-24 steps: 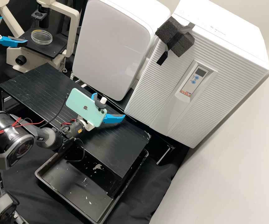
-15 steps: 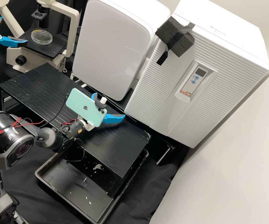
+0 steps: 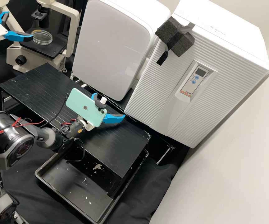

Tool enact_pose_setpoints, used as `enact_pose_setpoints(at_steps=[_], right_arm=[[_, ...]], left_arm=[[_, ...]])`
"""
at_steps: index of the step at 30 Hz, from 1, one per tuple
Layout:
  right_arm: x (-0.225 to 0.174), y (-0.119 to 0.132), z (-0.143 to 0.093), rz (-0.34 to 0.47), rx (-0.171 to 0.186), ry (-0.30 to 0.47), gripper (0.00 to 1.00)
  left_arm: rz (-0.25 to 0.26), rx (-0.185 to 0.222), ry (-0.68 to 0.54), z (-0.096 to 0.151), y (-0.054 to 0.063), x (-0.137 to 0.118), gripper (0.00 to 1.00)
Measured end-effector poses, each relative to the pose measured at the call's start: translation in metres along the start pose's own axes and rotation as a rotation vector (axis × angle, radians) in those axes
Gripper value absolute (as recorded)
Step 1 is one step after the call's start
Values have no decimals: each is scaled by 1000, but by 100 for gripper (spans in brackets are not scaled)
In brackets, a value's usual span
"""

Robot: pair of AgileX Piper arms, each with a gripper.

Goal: Place the petri dish on the bench

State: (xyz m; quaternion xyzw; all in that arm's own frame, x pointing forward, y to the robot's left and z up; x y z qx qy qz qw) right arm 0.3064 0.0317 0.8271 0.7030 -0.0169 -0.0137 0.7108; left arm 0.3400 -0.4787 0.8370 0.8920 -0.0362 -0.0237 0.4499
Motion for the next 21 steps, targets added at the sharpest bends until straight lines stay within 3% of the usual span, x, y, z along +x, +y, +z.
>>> enact_pose_setpoints(at_steps=[5, 16, 21], right_arm=[[0, 0, 0, 0, 0, 0, 100], [0, 0, 0, 0, 0, 0, 100], [0, 0, 0, 0, 0, 0, 100]], left_arm=[[-43, -49, -61, 3, 0, 19, 100], [-171, -54, -40, -2, -24, 53, 100], [-169, -73, -16, -4, -25, 56, 100]])
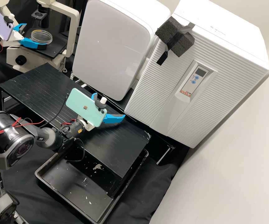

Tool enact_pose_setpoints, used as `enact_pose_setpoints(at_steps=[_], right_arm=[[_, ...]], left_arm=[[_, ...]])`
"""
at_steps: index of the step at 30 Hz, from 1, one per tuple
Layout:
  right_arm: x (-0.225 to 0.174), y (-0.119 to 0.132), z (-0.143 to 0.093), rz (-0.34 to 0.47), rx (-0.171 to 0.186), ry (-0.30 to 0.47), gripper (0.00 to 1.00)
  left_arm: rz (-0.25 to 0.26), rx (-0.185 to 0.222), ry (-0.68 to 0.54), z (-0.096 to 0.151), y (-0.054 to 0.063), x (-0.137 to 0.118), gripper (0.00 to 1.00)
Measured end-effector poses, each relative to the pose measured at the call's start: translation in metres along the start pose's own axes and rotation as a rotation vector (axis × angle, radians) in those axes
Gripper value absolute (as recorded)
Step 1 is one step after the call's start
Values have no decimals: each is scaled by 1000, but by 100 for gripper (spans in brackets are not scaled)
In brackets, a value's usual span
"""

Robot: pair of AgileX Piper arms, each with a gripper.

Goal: Place the petri dish on the bench

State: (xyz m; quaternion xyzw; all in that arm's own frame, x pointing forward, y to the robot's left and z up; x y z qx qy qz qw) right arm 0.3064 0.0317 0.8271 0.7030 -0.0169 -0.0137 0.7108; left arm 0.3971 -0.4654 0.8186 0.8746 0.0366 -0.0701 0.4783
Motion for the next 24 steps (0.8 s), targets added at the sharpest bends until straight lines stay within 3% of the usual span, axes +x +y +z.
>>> enact_pose_setpoints(at_steps=[9, 17, 24], right_arm=[[0, 0, 0, 0, 0, 0, 100], [0, 0, 0, 0, 0, 0, 100], [0, 0, 0, 0, 0, 0, 100]], left_arm=[[-11, -35, 1, 5, -10, 10, 100], [25, -65, -22, 13, -20, 15, 100], [49, -53, -27, 15, -23, 17, 100]])
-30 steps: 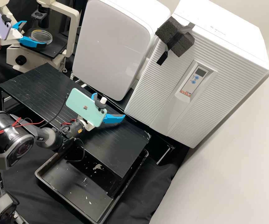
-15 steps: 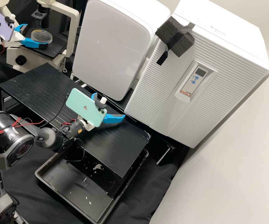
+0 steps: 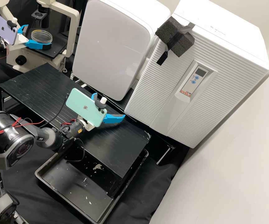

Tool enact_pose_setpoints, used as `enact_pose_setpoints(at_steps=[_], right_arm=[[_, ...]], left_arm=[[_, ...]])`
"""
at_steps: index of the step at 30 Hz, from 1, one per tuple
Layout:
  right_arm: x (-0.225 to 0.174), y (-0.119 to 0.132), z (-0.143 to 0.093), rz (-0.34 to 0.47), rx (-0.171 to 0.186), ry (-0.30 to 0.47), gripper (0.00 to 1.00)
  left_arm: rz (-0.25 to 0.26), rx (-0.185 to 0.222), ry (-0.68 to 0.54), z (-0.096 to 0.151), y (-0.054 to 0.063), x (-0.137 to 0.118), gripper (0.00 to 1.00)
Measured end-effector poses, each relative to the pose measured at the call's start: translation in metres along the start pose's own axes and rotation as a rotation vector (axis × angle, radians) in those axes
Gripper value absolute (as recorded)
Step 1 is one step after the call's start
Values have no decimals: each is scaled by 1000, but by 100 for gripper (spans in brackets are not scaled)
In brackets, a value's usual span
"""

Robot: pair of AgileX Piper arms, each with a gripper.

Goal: Place the petri dish on the bench

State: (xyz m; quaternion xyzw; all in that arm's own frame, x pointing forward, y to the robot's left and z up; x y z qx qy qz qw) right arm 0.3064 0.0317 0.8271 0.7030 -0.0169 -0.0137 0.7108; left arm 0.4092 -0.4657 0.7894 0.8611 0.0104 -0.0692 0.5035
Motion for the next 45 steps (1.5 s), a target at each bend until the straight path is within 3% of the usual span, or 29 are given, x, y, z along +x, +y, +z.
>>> enact_pose_setpoints(at_steps=[5, 6, 10, 45], right_arm=[[0, 0, 0, 0, 0, 0, 100], [0, 0, 0, 0, 0, 0, 100], [0, 0, 0, 0, 0, 0, 100], [0, 0, 0, 0, 0, 0, 100]], left_arm=[[4, 4, -6, 1, -2, 0, 100], [3, 3, -6, 1, -2, 0, 0], [4, 23, -11, 3, -4, -1, 0], [17, 36, -25, 5, -8, -5, 0]])
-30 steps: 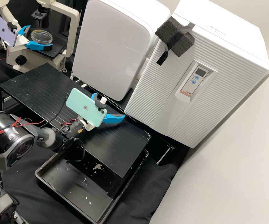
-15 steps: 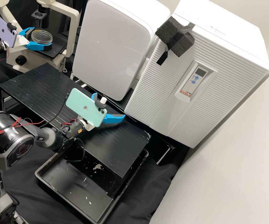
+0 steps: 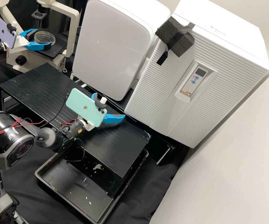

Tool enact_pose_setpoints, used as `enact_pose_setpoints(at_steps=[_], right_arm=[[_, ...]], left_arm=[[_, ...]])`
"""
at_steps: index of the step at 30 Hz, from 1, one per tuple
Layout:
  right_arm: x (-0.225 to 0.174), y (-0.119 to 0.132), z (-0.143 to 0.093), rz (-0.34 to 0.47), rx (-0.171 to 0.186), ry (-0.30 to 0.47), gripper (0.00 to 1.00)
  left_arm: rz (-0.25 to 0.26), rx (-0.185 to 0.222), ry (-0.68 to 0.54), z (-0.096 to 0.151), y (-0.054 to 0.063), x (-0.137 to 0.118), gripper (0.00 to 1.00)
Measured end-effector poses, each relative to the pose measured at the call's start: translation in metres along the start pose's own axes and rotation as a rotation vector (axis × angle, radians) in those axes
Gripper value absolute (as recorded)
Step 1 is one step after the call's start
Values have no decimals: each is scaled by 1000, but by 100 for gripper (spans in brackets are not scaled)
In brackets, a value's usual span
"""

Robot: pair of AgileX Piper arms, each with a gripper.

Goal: Place the petri dish on the bench

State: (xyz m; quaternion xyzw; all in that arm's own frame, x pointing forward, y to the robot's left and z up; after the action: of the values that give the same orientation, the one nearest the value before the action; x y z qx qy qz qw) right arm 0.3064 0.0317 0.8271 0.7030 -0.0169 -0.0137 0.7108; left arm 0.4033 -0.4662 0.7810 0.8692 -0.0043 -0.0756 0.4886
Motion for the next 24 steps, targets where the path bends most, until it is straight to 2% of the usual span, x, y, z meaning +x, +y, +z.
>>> enact_pose_setpoints(at_steps=[20, 24], right_arm=[[0, 0, 0, 0, 0, 0, 100], [0, 0, 0, 0, 0, 0, 100]], left_arm=[[1, -5, -14, 1, -2, -2, 0], [-3, -2, -24, 2, 1, -7, 0]])
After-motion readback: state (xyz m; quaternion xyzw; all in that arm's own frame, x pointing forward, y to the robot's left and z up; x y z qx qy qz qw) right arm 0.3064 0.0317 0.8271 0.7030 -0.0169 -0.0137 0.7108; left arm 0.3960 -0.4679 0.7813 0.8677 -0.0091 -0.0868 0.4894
